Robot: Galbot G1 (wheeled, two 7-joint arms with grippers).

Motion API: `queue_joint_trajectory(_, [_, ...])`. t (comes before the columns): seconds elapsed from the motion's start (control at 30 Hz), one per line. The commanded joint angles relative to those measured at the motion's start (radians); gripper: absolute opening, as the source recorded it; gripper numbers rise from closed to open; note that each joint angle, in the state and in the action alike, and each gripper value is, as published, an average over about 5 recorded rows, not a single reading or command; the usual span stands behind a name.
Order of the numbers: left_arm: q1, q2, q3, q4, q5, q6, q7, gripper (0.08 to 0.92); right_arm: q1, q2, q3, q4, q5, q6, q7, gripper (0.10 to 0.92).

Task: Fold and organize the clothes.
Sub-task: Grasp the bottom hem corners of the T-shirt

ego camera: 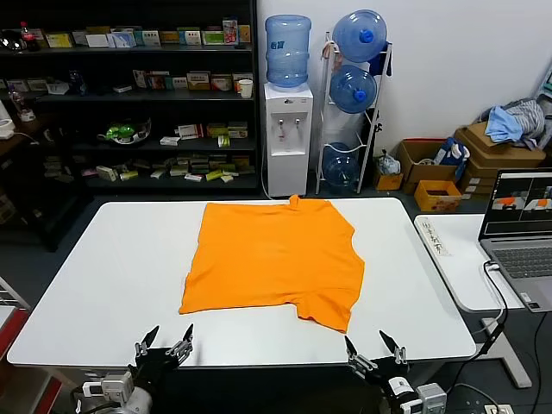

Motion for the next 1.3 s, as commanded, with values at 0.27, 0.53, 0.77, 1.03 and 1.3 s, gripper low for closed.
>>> queue_joint_trajectory(0.27, [-0.327, 0.048, 0.057, 0.227, -0.126, 0.056, 0.048, 0.823, 0.327, -0.041, -0.127, -0.17, 0.097, -0.111, 0.121, 0.823])
queue_joint_trajectory(0.53, [-0.33, 0.061, 0.06, 0.272, -0.137, 0.098, 0.056, 0.823, 0.42, -0.024, -0.193, -0.265, 0.118, -0.159, 0.151, 0.823])
queue_joint_trajectory(0.77, [-0.307, 0.057, 0.055, 0.259, -0.156, 0.114, 0.048, 0.823, 0.434, -0.018, -0.213, -0.301, 0.126, -0.164, 0.149, 0.823])
queue_joint_trajectory(1.03, [-0.301, 0.053, 0.065, 0.257, -0.154, 0.118, 0.039, 0.822, 0.419, -0.009, -0.226, -0.305, 0.122, -0.154, 0.147, 0.68])
queue_joint_trajectory(1.3, [-0.282, 0.05, 0.069, 0.248, -0.154, 0.115, 0.045, 0.676, 0.354, -0.018, -0.216, -0.263, 0.1, -0.131, 0.138, 0.446])
